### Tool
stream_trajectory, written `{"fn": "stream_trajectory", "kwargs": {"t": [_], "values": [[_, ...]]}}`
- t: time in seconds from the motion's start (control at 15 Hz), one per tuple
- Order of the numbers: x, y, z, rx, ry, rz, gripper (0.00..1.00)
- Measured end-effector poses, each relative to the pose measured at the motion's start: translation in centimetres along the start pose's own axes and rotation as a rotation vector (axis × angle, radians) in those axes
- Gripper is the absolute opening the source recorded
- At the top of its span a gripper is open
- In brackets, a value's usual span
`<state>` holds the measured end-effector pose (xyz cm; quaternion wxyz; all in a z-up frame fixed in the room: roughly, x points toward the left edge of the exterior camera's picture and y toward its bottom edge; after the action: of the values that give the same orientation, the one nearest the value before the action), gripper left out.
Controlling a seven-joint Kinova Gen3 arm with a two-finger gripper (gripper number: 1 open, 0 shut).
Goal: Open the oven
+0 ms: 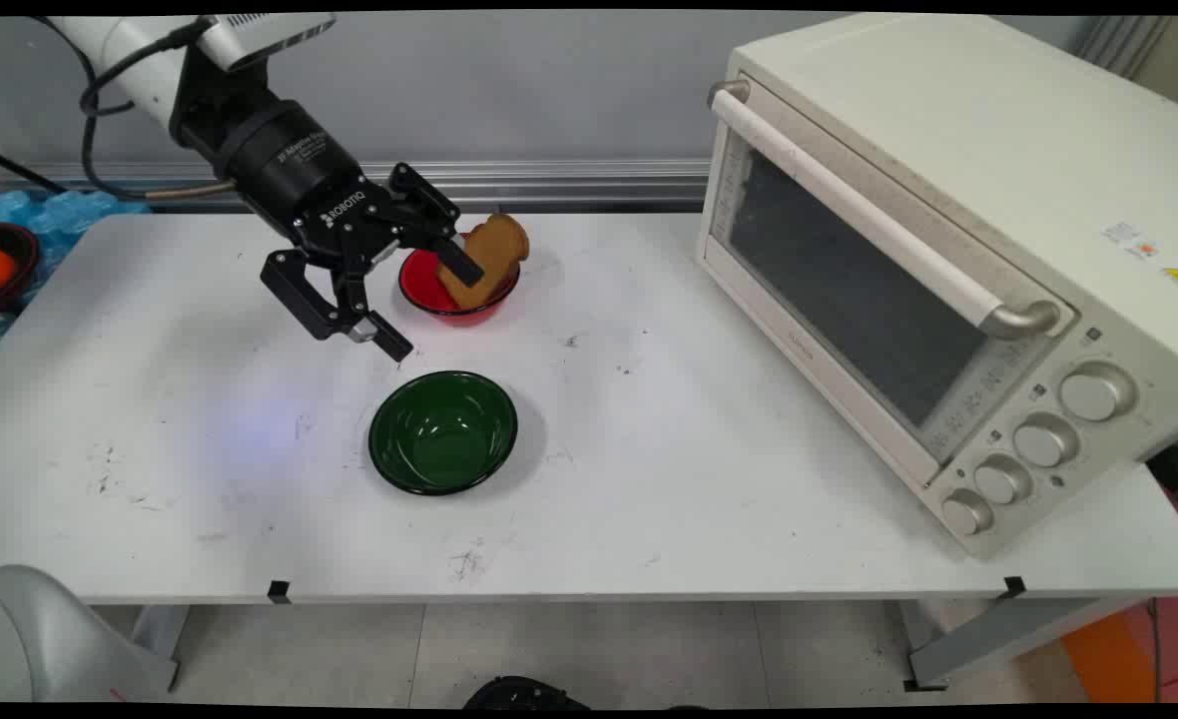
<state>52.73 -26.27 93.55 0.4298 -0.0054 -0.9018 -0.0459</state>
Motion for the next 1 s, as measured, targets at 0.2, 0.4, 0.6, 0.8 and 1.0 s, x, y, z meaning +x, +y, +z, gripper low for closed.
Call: {"fn": "stream_trajectory", "kwargs": {"t": [0.2,0.4,0.6,0.8,1.0], "values": [[-0.1,-0.1,0.3,0.003,0.000,-0.039,1.00],[-0.1,-0.2,0.5,0.024,0.004,-0.085,1.00],[-0.1,-0.2,0.5,0.058,0.006,-0.140,1.00],[0.4,-0.3,0.5,0.108,0.023,-0.186,1.00],[1.5,-0.3,0.4,0.182,0.047,-0.220,1.00]]}}
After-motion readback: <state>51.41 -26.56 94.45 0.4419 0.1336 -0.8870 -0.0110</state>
